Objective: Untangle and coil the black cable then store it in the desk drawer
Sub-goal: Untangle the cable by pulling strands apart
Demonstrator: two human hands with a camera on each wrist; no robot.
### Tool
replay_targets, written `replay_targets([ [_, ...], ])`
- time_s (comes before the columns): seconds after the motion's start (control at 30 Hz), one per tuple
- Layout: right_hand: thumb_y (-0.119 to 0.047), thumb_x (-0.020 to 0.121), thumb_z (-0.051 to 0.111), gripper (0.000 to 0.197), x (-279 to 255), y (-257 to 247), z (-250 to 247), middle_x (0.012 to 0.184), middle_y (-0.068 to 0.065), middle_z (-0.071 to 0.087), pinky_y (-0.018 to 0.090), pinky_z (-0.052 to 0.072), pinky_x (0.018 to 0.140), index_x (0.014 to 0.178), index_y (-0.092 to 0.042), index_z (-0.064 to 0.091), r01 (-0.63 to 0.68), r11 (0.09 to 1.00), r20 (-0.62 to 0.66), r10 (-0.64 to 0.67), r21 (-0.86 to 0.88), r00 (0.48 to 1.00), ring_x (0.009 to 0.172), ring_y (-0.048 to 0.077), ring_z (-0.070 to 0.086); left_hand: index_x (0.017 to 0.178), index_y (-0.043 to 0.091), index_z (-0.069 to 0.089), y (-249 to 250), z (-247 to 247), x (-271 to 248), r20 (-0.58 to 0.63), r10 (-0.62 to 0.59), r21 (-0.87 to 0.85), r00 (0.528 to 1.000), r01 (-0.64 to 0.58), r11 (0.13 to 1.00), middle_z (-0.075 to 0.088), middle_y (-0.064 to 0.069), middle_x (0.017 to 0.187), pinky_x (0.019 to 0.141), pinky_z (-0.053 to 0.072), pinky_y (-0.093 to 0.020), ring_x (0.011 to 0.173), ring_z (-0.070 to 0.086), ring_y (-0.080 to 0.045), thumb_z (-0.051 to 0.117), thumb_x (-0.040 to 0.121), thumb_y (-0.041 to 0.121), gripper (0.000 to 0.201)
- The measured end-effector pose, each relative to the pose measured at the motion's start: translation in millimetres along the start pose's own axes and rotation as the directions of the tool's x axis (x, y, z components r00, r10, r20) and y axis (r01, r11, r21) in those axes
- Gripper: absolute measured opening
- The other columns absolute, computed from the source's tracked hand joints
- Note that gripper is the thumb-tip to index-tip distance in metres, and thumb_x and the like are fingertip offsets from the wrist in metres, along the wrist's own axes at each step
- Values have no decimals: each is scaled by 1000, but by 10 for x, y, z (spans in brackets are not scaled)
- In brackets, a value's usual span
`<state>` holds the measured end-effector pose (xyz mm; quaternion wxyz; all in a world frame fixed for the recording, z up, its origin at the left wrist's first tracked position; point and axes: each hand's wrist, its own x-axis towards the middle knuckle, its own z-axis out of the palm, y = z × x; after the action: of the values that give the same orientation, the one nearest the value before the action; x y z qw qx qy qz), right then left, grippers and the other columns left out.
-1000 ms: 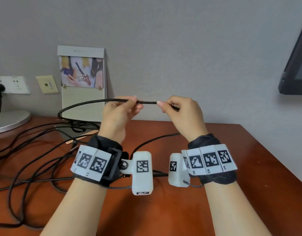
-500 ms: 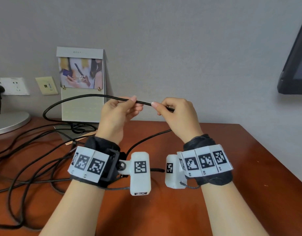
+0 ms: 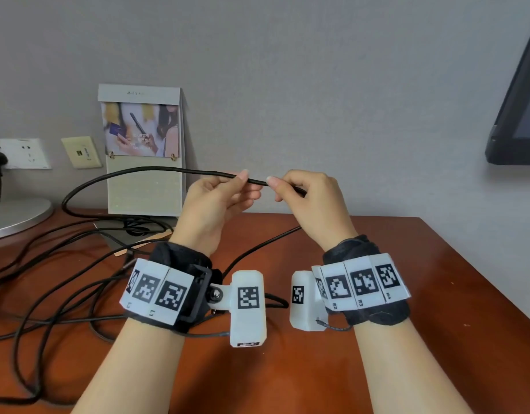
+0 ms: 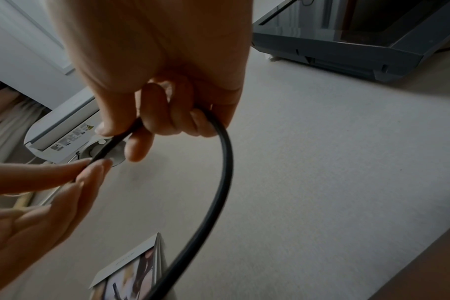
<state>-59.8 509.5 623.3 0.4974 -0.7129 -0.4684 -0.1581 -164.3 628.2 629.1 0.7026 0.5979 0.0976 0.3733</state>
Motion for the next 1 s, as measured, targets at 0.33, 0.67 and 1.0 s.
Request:
replay_targets([
  [0.33,-41,87,60,35,0,32,-11,54,-17,58,27,44,61,63,-15,64,-64,994,23,62,92,998,53,4,52,82,5,58,74,-189,55,-132,50,-37,990,-55,998,69,0,60,62,54,-14,62,69,-8,57,91,7,9],
  [0.67,-42,87,61,36,14,112,-80,64,-9,63,34,49,72,63,-15,64,-71,995,-29,73,75,997,68,15,61,84,5,56,54,-214,86,-228,40,-132,973,-72,989,69,0,61,61,53,-14,61,69,-8,60,90,9,8],
  [1.0,-42,88,58,36,6,57,5,55,-12,54,16,33,54,64,-16,62,-15,999,30,14,31,999,52,3,45,82,5,59,36,-37,24,-148,13,-97,989,-27,995,69,0,59,59,53,-13,58,67,-6,59,90,8,9],
])
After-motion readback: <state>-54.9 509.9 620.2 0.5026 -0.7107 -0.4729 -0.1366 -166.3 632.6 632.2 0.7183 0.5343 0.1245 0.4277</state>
